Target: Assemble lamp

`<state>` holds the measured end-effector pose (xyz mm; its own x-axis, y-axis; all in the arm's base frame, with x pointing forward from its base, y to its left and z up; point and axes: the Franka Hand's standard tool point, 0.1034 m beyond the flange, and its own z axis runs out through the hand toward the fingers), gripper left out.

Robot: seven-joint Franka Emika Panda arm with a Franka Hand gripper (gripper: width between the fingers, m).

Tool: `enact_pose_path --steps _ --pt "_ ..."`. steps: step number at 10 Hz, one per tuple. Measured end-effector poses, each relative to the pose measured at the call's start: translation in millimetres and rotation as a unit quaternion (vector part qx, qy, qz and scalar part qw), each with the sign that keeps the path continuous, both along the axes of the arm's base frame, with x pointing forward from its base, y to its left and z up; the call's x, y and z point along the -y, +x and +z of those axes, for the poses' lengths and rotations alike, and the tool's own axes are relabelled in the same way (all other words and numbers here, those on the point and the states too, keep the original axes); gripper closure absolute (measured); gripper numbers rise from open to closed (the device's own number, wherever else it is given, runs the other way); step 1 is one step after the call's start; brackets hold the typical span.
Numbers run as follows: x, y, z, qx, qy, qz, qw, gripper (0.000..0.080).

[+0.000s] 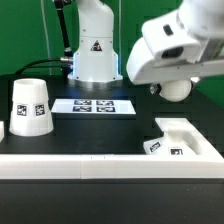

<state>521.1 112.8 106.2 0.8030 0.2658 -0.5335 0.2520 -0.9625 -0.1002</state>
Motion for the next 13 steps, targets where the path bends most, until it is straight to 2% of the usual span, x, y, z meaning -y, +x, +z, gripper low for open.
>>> enact_pose_path --steps 2,4,7,8,10,12,13 --pt "10.8 19.1 20.1 0.079 0.027 0.017 0.996 0.0223" --pt "16.8 40.4 34.9 0.139 0.037 0.017 0.989 0.0222" --pt "21.5 45.8 31.3 0.229 0.045 0.012 0.972 0.0222" --pt "26.6 52.1 26.7 0.277 0.055 0.035 0.959 0.0222" --pt "36.6 60.9 33.3 0.377 0.066 0.087 0.92 0.0222" --pt "44.3 69.2 37.6 0.462 0.063 0.131 0.875 0.0222" --pt "49.4 67.5 34.4 0.484 0.059 0.128 0.864 0.0222"
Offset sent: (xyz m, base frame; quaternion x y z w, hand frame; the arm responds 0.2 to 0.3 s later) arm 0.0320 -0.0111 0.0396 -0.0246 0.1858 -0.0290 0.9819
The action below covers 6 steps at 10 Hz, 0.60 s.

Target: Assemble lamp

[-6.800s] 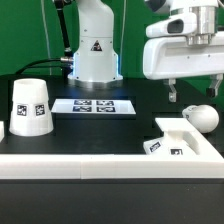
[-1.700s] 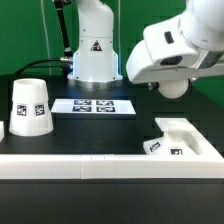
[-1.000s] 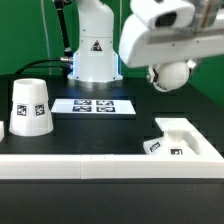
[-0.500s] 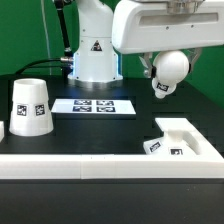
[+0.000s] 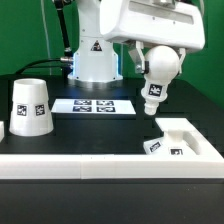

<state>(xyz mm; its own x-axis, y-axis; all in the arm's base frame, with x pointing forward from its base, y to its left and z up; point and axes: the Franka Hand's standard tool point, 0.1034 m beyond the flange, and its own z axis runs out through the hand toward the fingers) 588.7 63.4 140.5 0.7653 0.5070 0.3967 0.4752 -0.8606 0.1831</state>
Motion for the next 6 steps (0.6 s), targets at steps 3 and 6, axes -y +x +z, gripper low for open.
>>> enact_pose_path --steps 3,6 --pt "1.1 -2.0 -2.2 -0.003 0.0 -0.001 1.0 0.0222" --pt "-18.5 10.2 10.8 0.005 0.005 0.007 1.0 0.0222"
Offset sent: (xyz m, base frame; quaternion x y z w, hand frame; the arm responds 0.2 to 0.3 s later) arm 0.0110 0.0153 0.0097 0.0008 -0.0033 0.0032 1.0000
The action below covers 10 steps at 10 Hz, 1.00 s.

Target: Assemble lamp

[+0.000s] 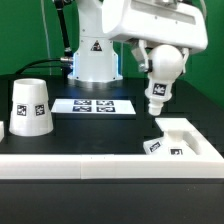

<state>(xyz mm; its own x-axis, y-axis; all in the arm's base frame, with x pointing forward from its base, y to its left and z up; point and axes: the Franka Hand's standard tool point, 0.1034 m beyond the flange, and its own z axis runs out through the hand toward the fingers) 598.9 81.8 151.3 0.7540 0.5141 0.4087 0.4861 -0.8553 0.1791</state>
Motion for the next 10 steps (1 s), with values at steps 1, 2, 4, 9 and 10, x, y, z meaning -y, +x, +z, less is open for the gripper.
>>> enact_pose_path --steps 1,2,4,9,10 --pt "-8.9 3.6 4.5 0.005 0.003 0.003 1.0 0.0222" --pt "-11.3 4.3 4.4 0.006 0.003 0.006 1.0 0.0222" --pt "-14.1 3.7 -4.5 0.009 0.003 0.008 1.0 0.0222" --pt "-18.5 3.0 -11.3 0.005 0.003 0.011 1.0 0.0222" --pt "-21.2 5.2 -14.0 0.004 0.003 0.013 1.0 0.0222"
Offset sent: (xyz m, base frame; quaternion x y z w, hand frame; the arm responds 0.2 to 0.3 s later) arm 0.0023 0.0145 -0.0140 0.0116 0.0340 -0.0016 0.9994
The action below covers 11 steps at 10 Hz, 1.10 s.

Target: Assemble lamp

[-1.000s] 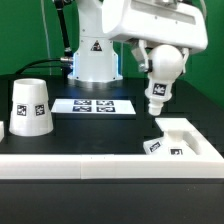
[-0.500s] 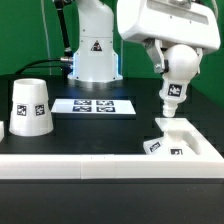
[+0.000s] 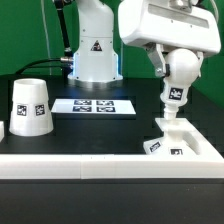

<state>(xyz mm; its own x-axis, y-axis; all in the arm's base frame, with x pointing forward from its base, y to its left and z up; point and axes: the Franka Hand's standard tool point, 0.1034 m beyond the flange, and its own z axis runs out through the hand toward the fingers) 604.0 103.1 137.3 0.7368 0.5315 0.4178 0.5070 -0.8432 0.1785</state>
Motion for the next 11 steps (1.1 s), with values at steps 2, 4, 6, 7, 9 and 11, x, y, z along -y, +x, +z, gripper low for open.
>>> enact_pose_path --steps 2,4,6,7,9,11 --pt "-1.5 5.7 -6.0 -0.001 0.0 0.001 1.0 0.0222" --pt "-1.4 6.2 -8.3 -0.002 -0.001 0.001 1.0 0.0222" --pt "-0.9 0.9 -13.1 -0.002 -0.001 0.001 1.0 0.0222" --pt "-0.5 -4.6 -16.8 0.002 -0.001 0.001 1.0 0.0222" --pt "1.5 -10.4 -18.8 0.022 0.0 0.001 1.0 0.0222" --pt "6.7 -14.9 -23.7 0.041 0.0 -0.001 0.999 0.0222"
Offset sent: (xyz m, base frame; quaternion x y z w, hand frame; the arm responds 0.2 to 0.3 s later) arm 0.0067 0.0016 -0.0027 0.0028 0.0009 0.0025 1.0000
